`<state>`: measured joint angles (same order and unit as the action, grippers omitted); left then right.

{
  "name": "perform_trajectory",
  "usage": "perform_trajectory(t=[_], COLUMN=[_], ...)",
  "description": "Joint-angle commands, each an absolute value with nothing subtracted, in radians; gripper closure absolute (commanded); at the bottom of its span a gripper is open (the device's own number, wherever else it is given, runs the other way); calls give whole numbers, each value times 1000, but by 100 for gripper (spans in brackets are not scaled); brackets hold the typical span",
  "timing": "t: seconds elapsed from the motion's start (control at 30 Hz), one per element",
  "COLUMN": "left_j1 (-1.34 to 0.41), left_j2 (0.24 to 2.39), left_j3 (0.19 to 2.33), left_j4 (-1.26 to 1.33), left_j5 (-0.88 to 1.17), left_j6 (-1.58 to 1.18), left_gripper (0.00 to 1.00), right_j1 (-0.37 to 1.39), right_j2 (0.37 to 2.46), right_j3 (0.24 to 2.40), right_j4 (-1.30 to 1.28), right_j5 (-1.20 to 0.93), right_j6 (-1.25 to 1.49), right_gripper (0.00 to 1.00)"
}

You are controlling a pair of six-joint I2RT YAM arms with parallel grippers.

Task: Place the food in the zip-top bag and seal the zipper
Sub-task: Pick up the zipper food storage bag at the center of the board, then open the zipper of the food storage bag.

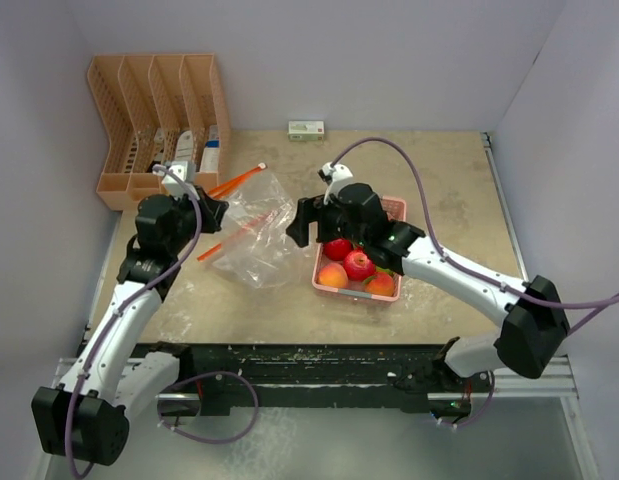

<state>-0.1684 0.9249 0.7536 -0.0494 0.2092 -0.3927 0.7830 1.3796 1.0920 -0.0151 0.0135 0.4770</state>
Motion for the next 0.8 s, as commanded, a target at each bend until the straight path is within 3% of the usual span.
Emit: perform_trajectory(t=[0.0,0.17,0.33,0.77], left_j1=[-202,-367,-442,-579], left_j2=[886,873,858,889], left_j3=[785,648,635,605], left_j4=[-63,89,150,244], left_j5=[145,-26,-47,-93], left_j6=[-354,-344,-337,-319], left_gripper=[100,100,100,100], right_j1=[784,784,784,788], right_j2=[1367,1410,1544,1641], right_j3=[1113,1225,1423,1452], right_j4=[151,147,28,-21], right_j5=[1,126,157,88], right_j6=[532,626,711,851], right_gripper=[6,5,3,11])
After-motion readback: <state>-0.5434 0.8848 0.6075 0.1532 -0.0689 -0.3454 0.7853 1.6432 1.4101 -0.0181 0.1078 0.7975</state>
